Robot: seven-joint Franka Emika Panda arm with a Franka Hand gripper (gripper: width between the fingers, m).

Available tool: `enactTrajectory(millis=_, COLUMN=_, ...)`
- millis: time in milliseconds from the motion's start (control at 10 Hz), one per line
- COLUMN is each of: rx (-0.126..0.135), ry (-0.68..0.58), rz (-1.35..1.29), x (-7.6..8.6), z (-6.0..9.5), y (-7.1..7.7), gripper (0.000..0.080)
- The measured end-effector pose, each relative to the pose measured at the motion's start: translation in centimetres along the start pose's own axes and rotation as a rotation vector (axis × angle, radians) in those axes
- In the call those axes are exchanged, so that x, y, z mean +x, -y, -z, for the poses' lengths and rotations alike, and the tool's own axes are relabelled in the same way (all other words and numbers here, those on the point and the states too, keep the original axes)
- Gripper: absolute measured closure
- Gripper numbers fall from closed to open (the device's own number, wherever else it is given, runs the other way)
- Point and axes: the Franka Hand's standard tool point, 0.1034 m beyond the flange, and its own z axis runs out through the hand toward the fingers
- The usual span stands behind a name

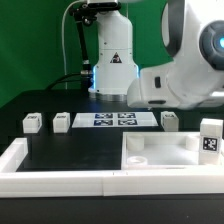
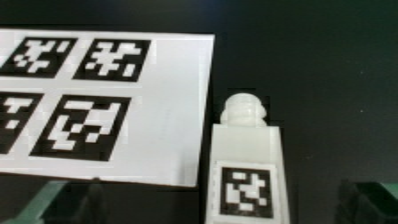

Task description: Assemble square table

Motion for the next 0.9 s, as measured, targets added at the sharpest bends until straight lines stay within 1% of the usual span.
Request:
enactTrajectory(millis=300, rx=-0.004, ry=-0.009, rz=-0.012, x=0.3, z=-0.5, y=0.4, gripper=0.0150)
enactTrajectory(millis=400, rx=-0.004, ry=-0.015, rz=-0.016, x=0.5, z=-0.9, y=0.4, gripper=0.0150)
enactTrajectory(millis=500, rx=-0.006, ry=-0.025, rz=-0.021, x=0.9, z=-1.6, y=0.5, gripper=0.0150)
enactTrajectory(millis=900, rx=-0.008, ry=-0.035, rz=-0.033, x=1.5, z=-2.7, y=0.5, gripper=0.0150)
